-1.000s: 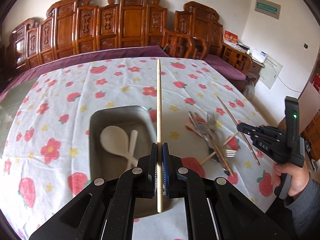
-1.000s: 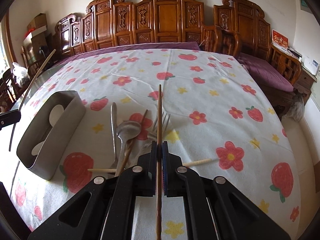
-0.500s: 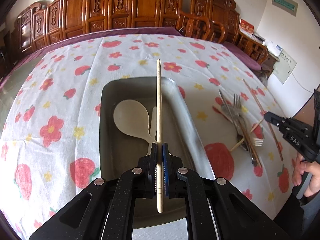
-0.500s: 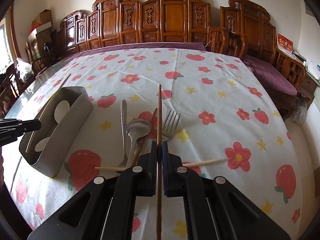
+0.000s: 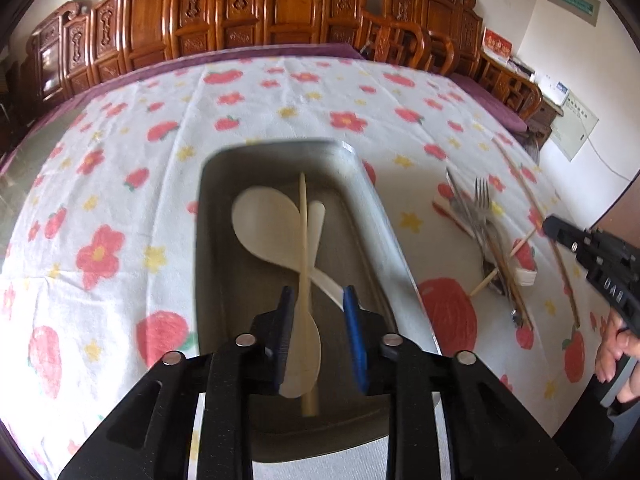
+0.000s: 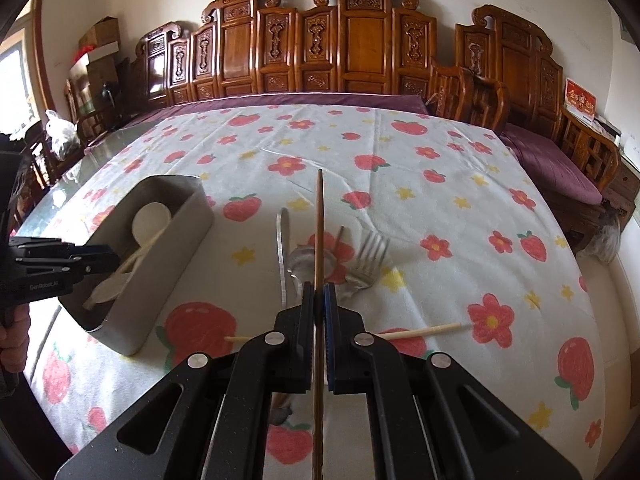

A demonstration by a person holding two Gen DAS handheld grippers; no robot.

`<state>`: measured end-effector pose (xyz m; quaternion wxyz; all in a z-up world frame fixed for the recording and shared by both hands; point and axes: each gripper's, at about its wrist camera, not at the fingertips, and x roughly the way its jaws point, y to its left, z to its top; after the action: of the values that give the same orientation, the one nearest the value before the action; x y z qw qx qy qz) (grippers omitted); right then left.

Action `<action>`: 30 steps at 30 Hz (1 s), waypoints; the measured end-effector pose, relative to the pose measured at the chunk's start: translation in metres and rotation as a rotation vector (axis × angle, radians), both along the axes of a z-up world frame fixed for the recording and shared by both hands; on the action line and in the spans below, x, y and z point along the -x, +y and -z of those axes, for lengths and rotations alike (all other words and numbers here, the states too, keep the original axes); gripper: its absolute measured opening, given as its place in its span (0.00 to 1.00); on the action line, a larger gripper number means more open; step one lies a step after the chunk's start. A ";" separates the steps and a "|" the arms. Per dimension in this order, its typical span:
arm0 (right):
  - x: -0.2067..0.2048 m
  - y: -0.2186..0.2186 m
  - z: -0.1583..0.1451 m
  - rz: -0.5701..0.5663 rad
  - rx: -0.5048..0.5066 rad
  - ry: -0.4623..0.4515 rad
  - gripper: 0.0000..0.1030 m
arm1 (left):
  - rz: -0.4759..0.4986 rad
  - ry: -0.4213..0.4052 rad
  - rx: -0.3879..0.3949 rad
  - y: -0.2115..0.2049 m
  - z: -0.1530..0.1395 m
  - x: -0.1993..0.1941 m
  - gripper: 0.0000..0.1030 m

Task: Organize utensils
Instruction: 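Lower the chopstick into the tray and open the left gripper while the right gripper carries its chopstick, then lower the chopstick into the tray and open the right gripper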

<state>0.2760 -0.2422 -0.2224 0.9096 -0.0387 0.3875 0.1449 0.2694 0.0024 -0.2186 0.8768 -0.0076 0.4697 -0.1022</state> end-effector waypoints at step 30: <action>-0.008 0.152 -0.033 -0.206 -0.088 0.023 0.06 | -0.224 -0.232 -0.010 0.108 -0.084 0.022 0.92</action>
<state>0.2842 -0.0901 -0.1898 0.8863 -0.0367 0.3850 0.2548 0.2473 0.1102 -0.1348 0.9312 -0.0435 0.3618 -0.0018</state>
